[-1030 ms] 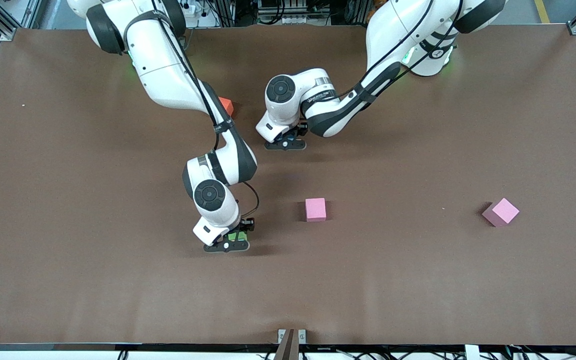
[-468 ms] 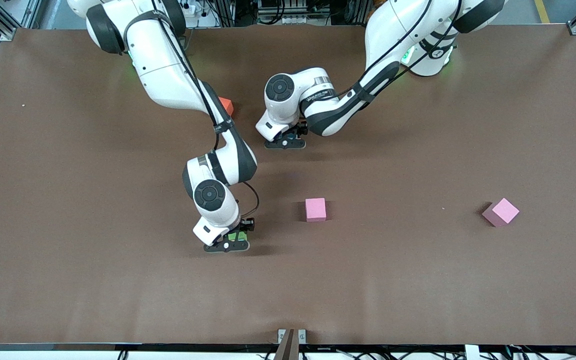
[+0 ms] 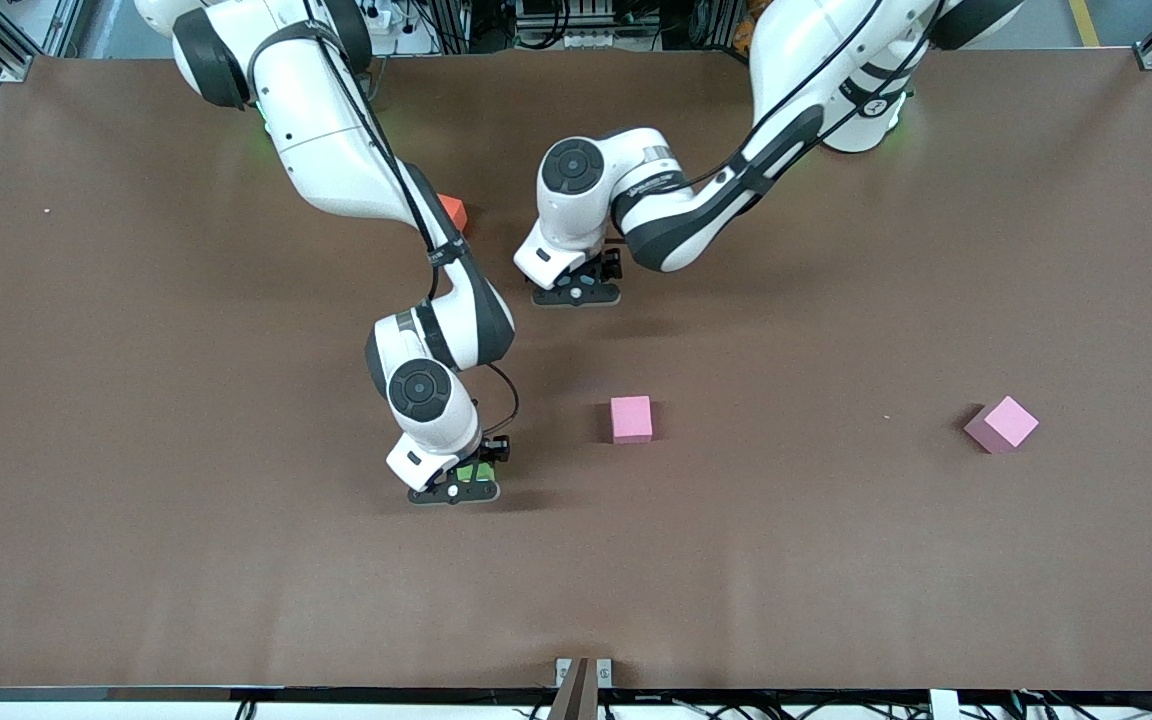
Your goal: Arrange blocks into number 1
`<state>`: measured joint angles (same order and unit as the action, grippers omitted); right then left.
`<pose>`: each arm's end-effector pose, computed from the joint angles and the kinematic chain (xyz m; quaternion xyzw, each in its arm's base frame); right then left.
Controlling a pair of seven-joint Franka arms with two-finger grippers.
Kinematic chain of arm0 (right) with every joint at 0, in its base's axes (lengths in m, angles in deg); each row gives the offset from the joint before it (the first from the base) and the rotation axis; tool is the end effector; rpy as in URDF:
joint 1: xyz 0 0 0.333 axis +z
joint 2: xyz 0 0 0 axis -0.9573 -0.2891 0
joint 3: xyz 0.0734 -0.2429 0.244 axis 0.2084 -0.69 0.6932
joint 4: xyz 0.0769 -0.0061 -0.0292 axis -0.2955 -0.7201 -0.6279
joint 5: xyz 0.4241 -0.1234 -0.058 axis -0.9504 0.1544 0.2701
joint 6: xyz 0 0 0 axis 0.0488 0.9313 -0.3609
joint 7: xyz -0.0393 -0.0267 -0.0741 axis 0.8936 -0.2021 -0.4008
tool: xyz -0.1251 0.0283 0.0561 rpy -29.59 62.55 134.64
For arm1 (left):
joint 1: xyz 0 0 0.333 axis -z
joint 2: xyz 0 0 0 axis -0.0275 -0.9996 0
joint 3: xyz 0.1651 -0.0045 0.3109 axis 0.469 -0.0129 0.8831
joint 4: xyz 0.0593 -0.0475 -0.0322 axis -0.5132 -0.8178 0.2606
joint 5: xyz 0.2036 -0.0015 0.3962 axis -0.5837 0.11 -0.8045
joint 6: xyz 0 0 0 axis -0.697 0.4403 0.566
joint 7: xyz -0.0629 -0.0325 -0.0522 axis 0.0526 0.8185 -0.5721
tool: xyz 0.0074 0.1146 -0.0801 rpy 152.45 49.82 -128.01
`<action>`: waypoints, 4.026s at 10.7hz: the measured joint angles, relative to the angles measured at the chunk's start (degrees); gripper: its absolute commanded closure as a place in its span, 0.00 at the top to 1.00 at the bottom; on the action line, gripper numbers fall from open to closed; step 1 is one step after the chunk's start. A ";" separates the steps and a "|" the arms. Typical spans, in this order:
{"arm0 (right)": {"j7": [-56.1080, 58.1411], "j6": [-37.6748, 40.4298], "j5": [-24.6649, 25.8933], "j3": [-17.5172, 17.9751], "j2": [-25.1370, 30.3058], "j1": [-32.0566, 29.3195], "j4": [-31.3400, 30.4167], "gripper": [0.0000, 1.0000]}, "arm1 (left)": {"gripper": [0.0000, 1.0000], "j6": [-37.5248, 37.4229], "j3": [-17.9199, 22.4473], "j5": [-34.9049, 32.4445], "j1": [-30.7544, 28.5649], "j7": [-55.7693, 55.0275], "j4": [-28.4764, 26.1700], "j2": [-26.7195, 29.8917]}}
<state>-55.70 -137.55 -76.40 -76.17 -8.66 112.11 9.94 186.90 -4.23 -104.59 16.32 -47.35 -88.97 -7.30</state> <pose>0.7310 0.3839 0.1424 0.9991 0.0306 0.0285 0.0051 0.4621 -0.5669 0.2579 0.9983 0.0476 -0.0074 0.0332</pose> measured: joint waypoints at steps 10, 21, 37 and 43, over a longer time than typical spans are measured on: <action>-20.50 9.04 0.03 0.10 2.88 18.17 -2.37 0.00 | 1.00 -14.35 -14.90 0.00 -39.67 28.07 3.31 5.80; -21.04 -9.43 -0.02 0.17 21.22 23.71 -31.38 0.00 | 1.00 -32.96 -17.51 2.63 -46.56 34.99 14.15 14.30; -28.89 -11.97 0.01 -0.29 18.59 26.94 -32.16 1.00 | 1.00 -37.23 16.27 16.11 -28.76 58.96 15.26 26.89; -8.81 1.26 0.06 -4.58 26.61 9.44 -29.12 1.00 | 1.00 -40.10 25.90 20.78 -22.51 62.17 15.32 31.34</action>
<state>-64.52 -136.29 -76.33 -80.75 17.94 121.55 -19.18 146.80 21.66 -83.81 -6.18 14.81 -73.65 24.04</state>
